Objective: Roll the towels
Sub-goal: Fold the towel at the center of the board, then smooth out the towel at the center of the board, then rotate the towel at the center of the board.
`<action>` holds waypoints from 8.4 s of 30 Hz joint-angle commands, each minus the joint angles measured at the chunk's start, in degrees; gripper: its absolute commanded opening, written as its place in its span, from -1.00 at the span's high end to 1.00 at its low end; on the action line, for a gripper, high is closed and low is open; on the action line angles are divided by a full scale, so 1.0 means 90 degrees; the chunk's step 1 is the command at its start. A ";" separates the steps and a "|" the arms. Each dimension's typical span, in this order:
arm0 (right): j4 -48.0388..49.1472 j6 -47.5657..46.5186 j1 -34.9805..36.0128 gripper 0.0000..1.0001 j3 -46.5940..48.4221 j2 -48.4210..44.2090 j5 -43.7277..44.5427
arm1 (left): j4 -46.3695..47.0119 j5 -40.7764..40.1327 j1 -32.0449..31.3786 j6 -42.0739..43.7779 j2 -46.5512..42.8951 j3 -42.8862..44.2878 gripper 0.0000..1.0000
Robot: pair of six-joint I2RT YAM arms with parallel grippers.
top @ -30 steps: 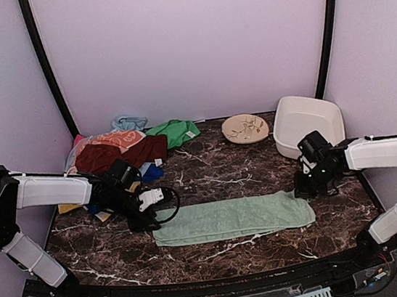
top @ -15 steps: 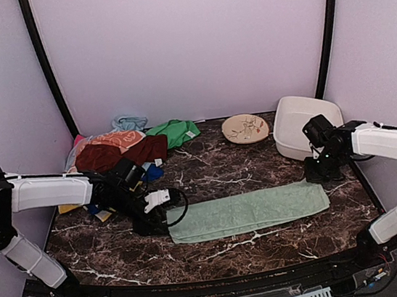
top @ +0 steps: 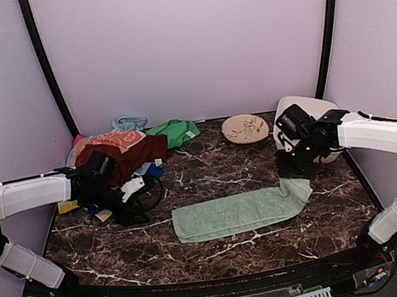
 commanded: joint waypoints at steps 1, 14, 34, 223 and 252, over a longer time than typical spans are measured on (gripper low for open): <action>0.0676 0.0772 0.0829 1.00 0.0365 0.0476 -0.0605 | -0.0152 -0.0067 0.0018 0.0097 -0.0350 -0.0240 -0.09; 0.1754 0.1536 0.2051 1.00 0.1513 0.1935 -0.1177 | -0.0080 -0.0262 0.0032 0.0133 -0.0515 -0.0461 -0.08; 0.2656 0.1903 0.2730 1.00 0.2758 0.3636 -0.1792 | 0.0000 -0.0339 0.0042 0.0172 -0.0515 -0.0542 -0.08; 0.6044 0.2245 0.1352 0.87 0.1022 0.4670 -0.2298 | 0.0049 -0.1346 -0.0740 0.0614 -0.0740 0.0077 -0.67; 0.6283 0.2454 0.1003 0.20 0.0304 0.3206 -0.3519 | 0.0807 -0.1356 -0.2781 0.1396 0.1284 0.1340 -0.46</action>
